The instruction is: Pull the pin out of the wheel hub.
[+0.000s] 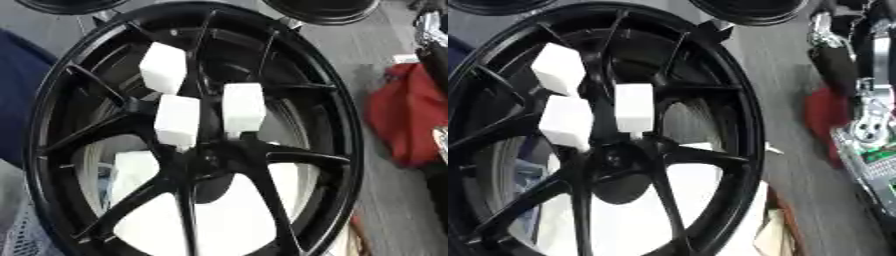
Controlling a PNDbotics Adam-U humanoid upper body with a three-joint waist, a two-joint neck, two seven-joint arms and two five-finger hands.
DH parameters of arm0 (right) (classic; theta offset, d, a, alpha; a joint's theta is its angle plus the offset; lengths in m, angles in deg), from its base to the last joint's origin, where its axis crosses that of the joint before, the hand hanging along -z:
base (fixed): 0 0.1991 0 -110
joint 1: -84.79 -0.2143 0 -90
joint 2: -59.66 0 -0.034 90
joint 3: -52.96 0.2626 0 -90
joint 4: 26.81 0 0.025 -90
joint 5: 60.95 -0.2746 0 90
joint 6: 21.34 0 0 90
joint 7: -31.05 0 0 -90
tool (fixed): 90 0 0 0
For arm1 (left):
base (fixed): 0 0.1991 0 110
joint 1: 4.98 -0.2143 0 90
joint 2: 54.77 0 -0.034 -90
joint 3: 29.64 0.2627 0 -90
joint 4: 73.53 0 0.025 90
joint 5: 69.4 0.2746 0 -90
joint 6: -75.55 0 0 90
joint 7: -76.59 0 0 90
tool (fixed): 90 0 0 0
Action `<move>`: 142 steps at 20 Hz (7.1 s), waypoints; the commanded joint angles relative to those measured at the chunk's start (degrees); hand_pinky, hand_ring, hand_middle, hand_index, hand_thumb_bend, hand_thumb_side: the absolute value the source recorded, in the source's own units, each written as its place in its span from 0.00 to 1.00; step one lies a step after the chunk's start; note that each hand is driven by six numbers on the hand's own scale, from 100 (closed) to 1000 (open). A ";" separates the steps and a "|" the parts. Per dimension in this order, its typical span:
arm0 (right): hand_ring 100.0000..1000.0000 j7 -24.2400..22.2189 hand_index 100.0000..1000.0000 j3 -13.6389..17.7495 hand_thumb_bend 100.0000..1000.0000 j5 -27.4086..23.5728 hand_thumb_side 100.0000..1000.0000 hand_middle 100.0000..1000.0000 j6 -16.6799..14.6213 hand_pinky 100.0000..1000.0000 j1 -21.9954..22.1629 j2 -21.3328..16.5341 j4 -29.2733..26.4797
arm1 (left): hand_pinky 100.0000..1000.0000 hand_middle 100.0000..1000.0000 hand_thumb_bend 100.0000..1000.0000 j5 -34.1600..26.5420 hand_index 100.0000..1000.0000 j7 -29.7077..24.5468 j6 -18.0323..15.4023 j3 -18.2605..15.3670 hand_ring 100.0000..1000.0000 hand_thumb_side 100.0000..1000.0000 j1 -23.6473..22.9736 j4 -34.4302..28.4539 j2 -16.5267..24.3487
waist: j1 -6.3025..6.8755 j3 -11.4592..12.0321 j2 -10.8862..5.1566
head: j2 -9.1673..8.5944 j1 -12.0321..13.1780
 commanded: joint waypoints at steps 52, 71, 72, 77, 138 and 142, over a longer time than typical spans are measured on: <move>0.61 -2.27 0.89 -0.65 0.00 -0.27 0.49 0.70 0.91 0.74 2.11 -2.77 -1.01 | 0.81 0.71 0.10 24.92 0.83 -54.00 6.09 27.59 0.72 0.87 46.16 7.57 20.60 | 2.38 -2.05 -4.55 | 3.21 1.01; 0.61 -2.31 0.89 -1.12 0.00 -0.96 0.50 0.70 0.45 0.74 1.56 -1.67 -1.01 | 0.89 0.76 0.26 27.65 0.88 -54.00 9.82 29.35 0.75 0.63 50.67 19.83 12.93 | 2.61 -2.49 -3.74 | 2.70 2.46; 0.61 -2.34 0.89 -1.16 0.00 -1.00 0.50 0.70 0.44 0.74 1.52 -1.62 -1.01 | 0.90 0.76 0.29 27.67 0.88 -54.00 9.97 29.57 0.76 0.58 50.66 20.01 12.76 | 2.62 -2.58 -3.67 | 2.62 2.41; 0.60 -2.34 0.89 -1.35 0.00 -1.30 0.50 0.70 0.32 0.74 1.39 -1.14 -1.01 | 0.93 0.76 0.34 28.17 0.89 -54.00 9.76 29.98 0.77 0.53 50.96 20.67 11.77 | 2.71 -2.90 -3.36 | 2.33 2.47; 0.58 -0.23 0.89 -2.17 0.00 -3.97 0.52 0.68 -1.30 0.74 0.12 2.07 -1.01 | 0.74 0.30 0.00 30.02 0.45 -53.52 7.29 31.20 0.44 0.19 51.80 25.87 7.05 | 3.60 -5.03 -0.41 | 0.18 4.12; 0.58 -0.15 0.89 -2.09 0.00 -3.97 0.52 0.68 -1.31 0.74 0.08 2.20 -1.01 | 0.70 0.24 0.00 27.88 0.39 -50.40 9.13 30.46 0.39 0.10 52.25 25.33 7.05 | 3.56 -5.02 -0.55 | 0.26 4.14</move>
